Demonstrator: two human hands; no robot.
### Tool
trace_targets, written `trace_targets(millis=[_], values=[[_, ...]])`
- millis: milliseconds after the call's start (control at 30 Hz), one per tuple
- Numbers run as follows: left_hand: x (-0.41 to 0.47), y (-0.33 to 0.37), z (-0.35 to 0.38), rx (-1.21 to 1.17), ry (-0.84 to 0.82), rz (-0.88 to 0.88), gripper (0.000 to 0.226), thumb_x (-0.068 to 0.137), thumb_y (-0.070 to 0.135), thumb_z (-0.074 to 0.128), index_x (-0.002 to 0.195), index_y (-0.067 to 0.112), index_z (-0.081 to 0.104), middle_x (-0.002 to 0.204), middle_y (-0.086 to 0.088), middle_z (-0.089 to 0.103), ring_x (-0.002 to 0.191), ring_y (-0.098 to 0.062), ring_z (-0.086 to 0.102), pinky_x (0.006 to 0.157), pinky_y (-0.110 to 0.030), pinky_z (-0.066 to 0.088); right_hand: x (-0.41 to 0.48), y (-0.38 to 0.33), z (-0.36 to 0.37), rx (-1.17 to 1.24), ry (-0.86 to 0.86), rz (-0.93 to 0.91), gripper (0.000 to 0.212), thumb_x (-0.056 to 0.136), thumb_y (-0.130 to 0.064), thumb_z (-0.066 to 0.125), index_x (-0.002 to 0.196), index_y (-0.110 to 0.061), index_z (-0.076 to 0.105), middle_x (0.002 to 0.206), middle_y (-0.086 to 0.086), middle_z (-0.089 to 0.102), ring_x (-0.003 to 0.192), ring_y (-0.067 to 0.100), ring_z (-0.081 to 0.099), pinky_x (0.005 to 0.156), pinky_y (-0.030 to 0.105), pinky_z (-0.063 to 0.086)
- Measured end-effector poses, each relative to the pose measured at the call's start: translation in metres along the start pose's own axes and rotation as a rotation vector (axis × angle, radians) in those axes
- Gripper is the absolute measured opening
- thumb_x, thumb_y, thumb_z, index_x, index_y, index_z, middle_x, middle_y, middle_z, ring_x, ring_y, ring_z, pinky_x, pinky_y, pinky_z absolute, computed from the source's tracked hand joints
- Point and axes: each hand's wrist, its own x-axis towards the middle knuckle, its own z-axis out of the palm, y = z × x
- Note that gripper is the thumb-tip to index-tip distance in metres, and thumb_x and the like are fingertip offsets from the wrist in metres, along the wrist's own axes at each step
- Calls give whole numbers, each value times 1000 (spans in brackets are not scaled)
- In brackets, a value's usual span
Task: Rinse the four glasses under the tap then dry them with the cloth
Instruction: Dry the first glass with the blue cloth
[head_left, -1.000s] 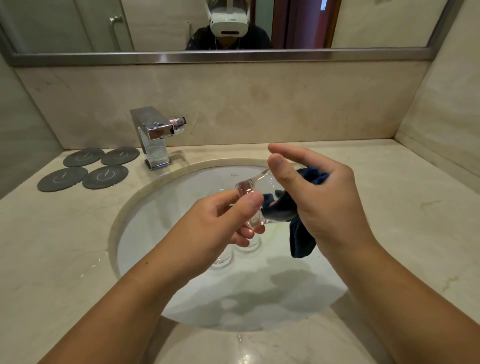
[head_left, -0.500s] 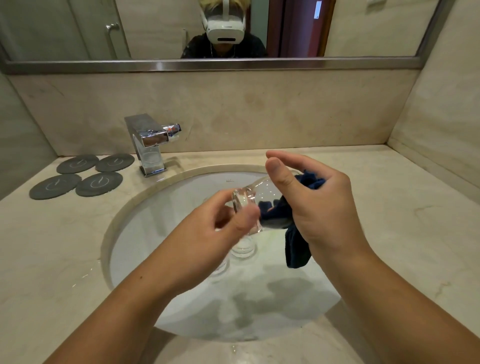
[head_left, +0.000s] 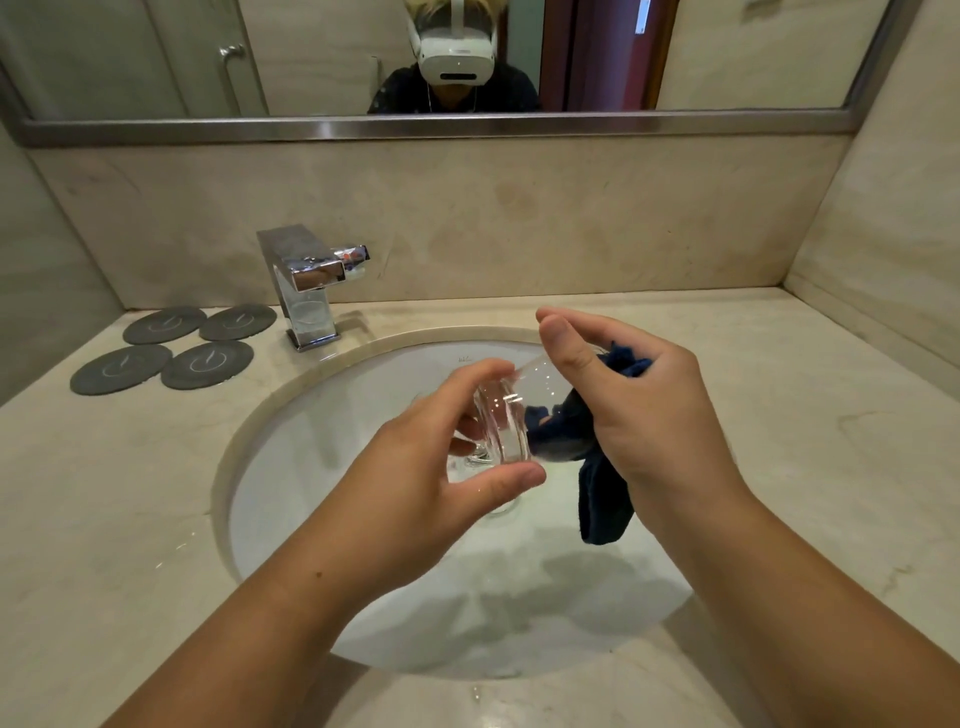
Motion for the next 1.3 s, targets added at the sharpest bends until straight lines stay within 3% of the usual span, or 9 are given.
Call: trace_targets(millis=[133,300,400,500,667,900,1067,1200,1300], values=[[-1,4,1,177,66,96,75,82,58,73,148,58,38,125,51,45,118,14,45,95,1,32,4,2,1,54,18,64,36,75,-52,82,104,-32,84,69,17,70,70,38,78,68,53,67],[3,0,2,353,111,203,81,86,35,82,153,50,40,145,33,47,129,0,43,105,-1,25,8,6,-1,61,34,172,23,83,-52,83,97,-34,84,70,-6,71,68,19,72,75,44,62],[3,3,3,291,65,181,85,85,52,76,155,59,28,148,40,39,137,6,35,108,0,22,8,8,-1,58,75,147,20,81,-50,85,93,-34,84,69,-6,70,67,19,70,77,48,63],[2,6,3,86,44,29,93,75,85,60,155,64,19,142,45,39,134,18,38,105,-7,36,8,6,0,18,128,49,29,73,-57,84,94,-37,85,76,-8,73,75,16,73,83,47,66],[3,0,0,-103,24,-72,72,76,90,41,138,55,52,111,27,71,106,8,67,81,-14,51,4,-1,-2,-9,106,-68,22,81,-44,81,98,-29,82,70,-11,72,64,-1,69,61,11,52],[5,0,2,-196,39,-62,53,79,72,69,125,45,66,105,12,77,102,-10,72,88,-38,59,4,1,-2,18,30,-15,23,79,-43,81,96,-29,83,73,-2,74,64,9,73,58,24,59],[2,4,1,48,105,60,70,76,64,74,141,48,54,123,26,68,114,5,61,93,-11,50,11,7,-4,46,91,100,25,82,-50,83,96,-29,84,66,-4,71,68,17,74,71,37,63],[1,4,0,211,117,140,73,80,53,78,147,44,50,137,27,61,121,4,56,99,-10,44,14,9,-5,78,109,169,26,84,-51,82,97,-29,85,80,-7,78,81,18,76,91,44,62],[1,6,0,287,113,155,72,81,54,74,147,47,45,138,29,56,119,6,51,98,-7,42,15,8,-7,81,92,240,33,84,-57,80,103,-29,83,77,-1,77,81,24,79,87,44,62]])
